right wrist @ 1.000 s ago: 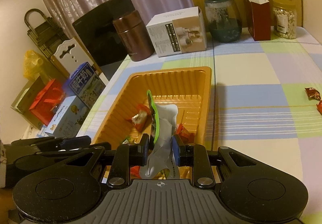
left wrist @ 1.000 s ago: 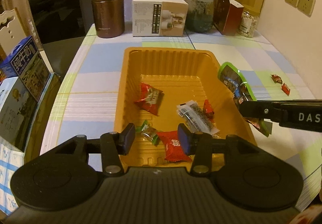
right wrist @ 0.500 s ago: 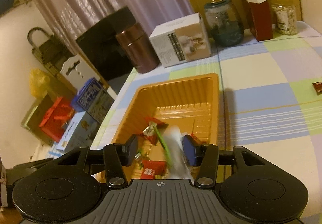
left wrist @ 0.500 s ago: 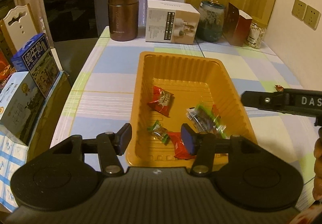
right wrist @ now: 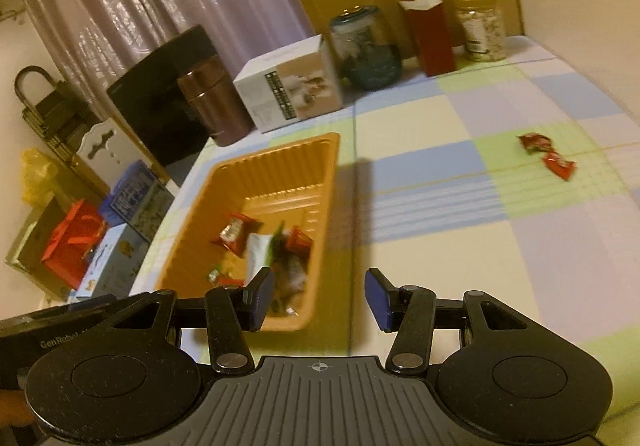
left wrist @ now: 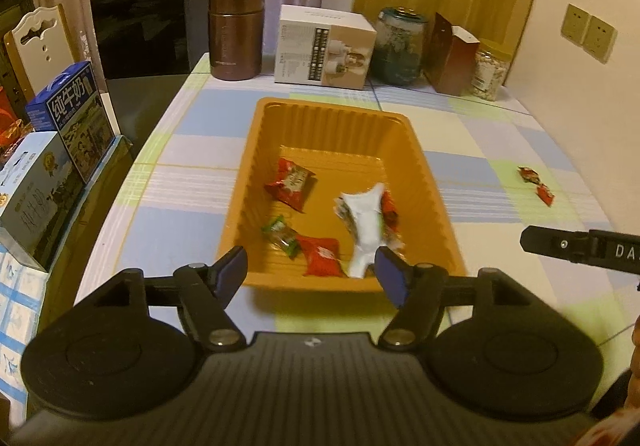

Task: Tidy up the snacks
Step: 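Move both grippers toward the two small dark-red candies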

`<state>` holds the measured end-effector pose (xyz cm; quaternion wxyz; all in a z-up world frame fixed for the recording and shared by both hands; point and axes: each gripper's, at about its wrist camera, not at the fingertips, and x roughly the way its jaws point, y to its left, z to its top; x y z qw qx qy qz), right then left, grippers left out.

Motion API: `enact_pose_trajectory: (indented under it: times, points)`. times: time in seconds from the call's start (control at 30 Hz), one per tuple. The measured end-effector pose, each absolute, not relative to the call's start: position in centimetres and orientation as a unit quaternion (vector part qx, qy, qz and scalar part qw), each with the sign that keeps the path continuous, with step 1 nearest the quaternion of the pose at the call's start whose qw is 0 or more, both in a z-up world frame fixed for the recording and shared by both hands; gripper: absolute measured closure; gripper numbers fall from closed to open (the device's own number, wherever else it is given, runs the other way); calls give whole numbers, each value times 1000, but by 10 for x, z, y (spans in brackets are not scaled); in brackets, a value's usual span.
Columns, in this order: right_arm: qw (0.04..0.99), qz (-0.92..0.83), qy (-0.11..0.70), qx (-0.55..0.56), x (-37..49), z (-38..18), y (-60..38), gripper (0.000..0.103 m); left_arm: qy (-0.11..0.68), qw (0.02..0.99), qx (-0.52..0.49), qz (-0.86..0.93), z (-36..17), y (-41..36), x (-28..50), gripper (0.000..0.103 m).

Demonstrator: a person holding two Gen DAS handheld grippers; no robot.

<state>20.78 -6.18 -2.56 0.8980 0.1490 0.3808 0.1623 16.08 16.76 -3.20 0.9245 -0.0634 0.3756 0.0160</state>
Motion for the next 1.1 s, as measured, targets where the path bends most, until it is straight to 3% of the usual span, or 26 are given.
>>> enact_pose_trajectory:
  times: [0.23,1.1]
  points:
    - [910,140,366,138,177,-9,-88,48,373,926,-55,13,-25,140,140,27]
    - [925,78,344,143,137,8,-151,34,366,928,-47,-47,-14,76,125,20]
